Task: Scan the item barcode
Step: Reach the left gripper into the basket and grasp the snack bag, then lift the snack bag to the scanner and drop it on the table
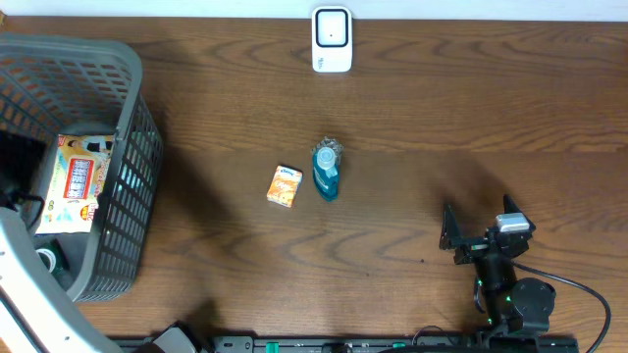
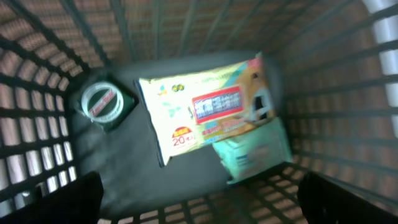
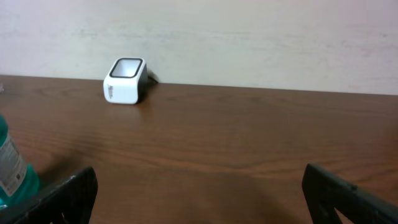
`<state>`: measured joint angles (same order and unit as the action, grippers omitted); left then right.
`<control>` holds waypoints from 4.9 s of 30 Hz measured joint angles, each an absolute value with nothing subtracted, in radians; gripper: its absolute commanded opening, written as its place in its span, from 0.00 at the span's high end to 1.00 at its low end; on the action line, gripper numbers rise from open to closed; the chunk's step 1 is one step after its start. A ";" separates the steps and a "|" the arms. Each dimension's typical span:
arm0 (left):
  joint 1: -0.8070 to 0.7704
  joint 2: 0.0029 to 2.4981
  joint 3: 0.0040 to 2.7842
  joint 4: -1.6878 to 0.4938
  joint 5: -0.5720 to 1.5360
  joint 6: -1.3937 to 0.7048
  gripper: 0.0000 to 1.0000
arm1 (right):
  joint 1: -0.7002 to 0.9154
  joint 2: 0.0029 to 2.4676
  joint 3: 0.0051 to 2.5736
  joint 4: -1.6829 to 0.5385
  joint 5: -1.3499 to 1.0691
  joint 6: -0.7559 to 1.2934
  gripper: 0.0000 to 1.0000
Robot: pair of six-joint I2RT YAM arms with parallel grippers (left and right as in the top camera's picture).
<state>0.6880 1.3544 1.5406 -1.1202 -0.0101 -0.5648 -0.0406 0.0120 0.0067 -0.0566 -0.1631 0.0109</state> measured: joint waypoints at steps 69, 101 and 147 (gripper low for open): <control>0.869 1.069 1.071 -0.532 0.428 -0.571 0.93 | -0.041 0.012 0.007 -0.057 -0.163 0.010 0.01; 0.818 1.589 1.070 -0.695 0.252 -0.024 0.17 | -0.041 0.012 0.007 -0.057 -0.163 0.011 0.01; 0.716 0.912 1.180 -0.299 0.491 -0.399 0.93 | -0.041 0.012 0.007 -0.057 -0.163 0.010 0.01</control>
<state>0.7162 0.9123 1.1797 -0.2985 0.4908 -0.3988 -0.0406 0.0120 0.0067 -0.0574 -0.1631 0.0105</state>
